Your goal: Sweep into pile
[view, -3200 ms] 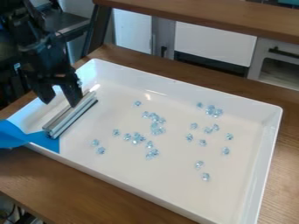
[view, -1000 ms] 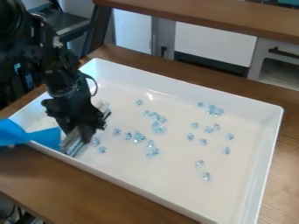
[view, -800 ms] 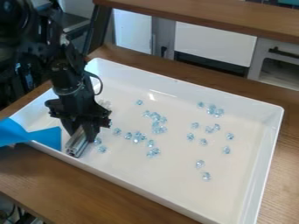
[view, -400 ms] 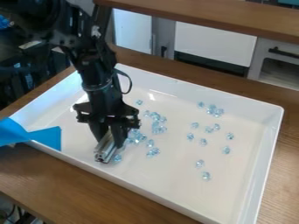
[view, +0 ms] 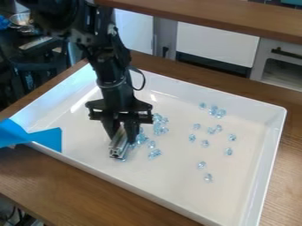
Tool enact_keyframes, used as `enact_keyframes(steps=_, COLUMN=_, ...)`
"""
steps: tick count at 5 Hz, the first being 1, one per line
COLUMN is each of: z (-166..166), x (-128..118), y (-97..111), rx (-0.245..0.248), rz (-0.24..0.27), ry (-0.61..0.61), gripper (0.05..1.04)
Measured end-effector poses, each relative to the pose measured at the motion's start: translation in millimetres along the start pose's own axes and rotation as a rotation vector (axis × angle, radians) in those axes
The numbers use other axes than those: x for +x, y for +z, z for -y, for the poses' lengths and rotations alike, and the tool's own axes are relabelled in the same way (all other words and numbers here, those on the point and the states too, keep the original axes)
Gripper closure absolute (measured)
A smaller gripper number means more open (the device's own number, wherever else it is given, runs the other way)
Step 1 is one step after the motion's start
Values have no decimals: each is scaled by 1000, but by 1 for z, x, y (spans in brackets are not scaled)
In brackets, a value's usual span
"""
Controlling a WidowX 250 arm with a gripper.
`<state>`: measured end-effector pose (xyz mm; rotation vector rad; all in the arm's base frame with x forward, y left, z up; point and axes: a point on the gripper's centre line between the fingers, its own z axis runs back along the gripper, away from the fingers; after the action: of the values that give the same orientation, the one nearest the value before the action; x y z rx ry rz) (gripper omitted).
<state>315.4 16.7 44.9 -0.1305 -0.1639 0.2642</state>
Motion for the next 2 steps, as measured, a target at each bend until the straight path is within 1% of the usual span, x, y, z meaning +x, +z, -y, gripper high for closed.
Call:
enact_keyframes(steps=1, z=8, x=8, y=-3, rx=6, rz=19, ry=19, gripper=706)
enact_keyframes(steps=2, z=16, x=10, y=-5, rx=2, rz=19, ry=39, gripper=707)
